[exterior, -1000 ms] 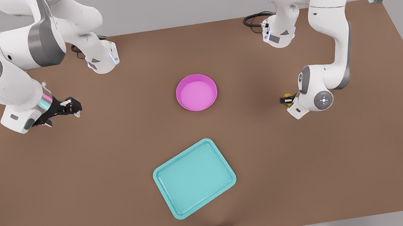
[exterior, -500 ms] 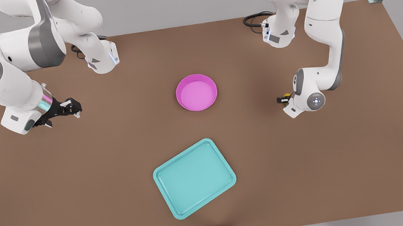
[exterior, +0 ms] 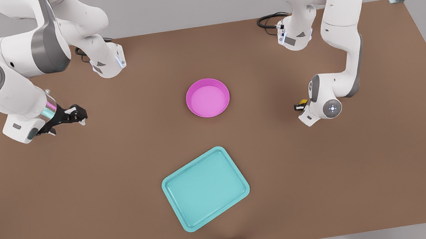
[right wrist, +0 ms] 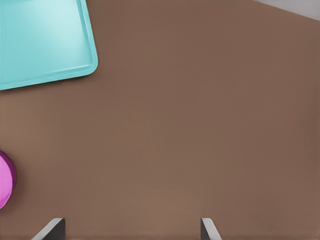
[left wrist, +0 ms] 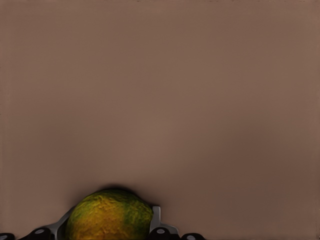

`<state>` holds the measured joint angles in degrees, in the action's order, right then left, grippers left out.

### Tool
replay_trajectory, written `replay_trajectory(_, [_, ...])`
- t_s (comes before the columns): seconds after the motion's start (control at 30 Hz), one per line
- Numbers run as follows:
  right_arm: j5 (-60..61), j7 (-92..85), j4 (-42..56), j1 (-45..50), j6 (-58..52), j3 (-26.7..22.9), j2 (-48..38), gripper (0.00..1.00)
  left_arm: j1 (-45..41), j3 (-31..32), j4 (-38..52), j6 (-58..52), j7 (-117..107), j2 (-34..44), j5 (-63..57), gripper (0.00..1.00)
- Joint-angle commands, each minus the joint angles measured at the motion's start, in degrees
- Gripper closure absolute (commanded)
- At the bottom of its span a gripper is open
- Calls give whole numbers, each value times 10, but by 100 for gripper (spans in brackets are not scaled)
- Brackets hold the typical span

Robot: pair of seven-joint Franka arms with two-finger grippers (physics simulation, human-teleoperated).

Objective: Place the orange on the plate with the left arm and the plate on the tray with the right arm

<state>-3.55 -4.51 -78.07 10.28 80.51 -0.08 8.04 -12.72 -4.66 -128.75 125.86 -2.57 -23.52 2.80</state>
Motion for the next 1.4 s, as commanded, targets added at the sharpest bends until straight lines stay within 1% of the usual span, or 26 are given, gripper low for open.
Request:
replay_trajectory(0.0, [0,0,0,0,0,0,0,0,0,0,0,-4,5,11,5,40])
replay_trajectory(0.07, [0,0,0,0,0,0,0,0,-26,3,0,-38,-19,51,5,38])
replay_trajectory(0.1, [0,-1,0,0,0,0,0,0,-98,5,23,-73,-92,51,5,37])
replay_trajectory(0.13, [0,-1,0,0,0,0,0,0,-139,9,55,-116,-143,45,18,37])
replay_trajectory(0.2, [0,0,0,0,0,0,0,0,-208,54,96,-161,-237,44,37,36])
replay_trajectory(0.27, [0,-1,-1,0,0,0,1,0,-237,129,160,-165,-343,3,42,36])
replay_trajectory(0.3, [0,0,-1,0,0,0,1,0,-266,140,209,-165,-398,-34,43,36])
replay_trajectory(0.37, [0,1,-1,0,1,0,3,0,-316,140,291,-157,-468,-96,55,36])
replay_trajectory(0.5, [0,2,-1,0,1,0,5,0,-329,140,303,-145,-468,-112,60,36])
replay_trajectory(0.53, [0,2,-1,0,1,0,5,0,-329,140,311,-145,-468,-120,60,30])
replay_trajectory(0.57, [0,2,-1,0,1,0,5,0,-329,140,315,-145,-469,-122,60,0])
replay_trajectory(0.63, [0,2,-3,0,1,0,5,0,-328,140,315,-145,-468,-121,60,0])
replay_trajectory(0.67, [0,2,-4,0,1,0,5,0,-325,129,314,-174,-467,-93,60,0])
replay_trajectory(0.7, [0,3,-5,0,1,0,6,0,-325,94,315,-238,-463,-56,60,0])
replay_trajectory(0.73, [19,3,-20,2,3,0,19,0,-321,-31,335,-401,-395,57,61,0])
replay_trajectory(0.77, [60,5,-30,4,3,0,38,0,-322,-126,387,-491,-293,81,61,0])
replay_trajectory(0.8, [131,14,-48,8,10,1,74,0,-321,-230,466,-573,-152,74,59,0])
replay_trajectory(0.83, [199,44,-79,25,54,1,89,0,-321,-308,499,-584,-64,75,55,0])
replay_trajectory(0.87, [216,47,-133,54,129,1,87,0,-319,-338,528,-597,-26,74,53,0])
replay_trajectory(0.9, [235,47,-181,83,187,1,73,0,-301,-335,547,-604,-14,75,52,0])
replay_trajectory(0.93, [241,48,-231,121,251,1,51,0,-135,-173,581,-617,27,81,43,0])
replay_trajectory(0.97, [241,71,-252,155,280,2,50,0,0,-6,591,-610,89,91,-22,0])
replay_trajectory(1.03, [243,105,-277,209,332,2,55,0,8,3,591,-599,35,94,-30,0])
replay_trajectory(1.17, [291,114,-328,251,439,1,91,0,16,2,613,-597,35,74,-31,0])
replay_trajectory(1.23, [348,135,-329,258,447,1,119,0,16,2,613,-598,39,74,-28,0])
replay_trajectory(1.37, [349,91,-329,256,418,1,144,0,17,0,613,-599,41,74,-30,0])
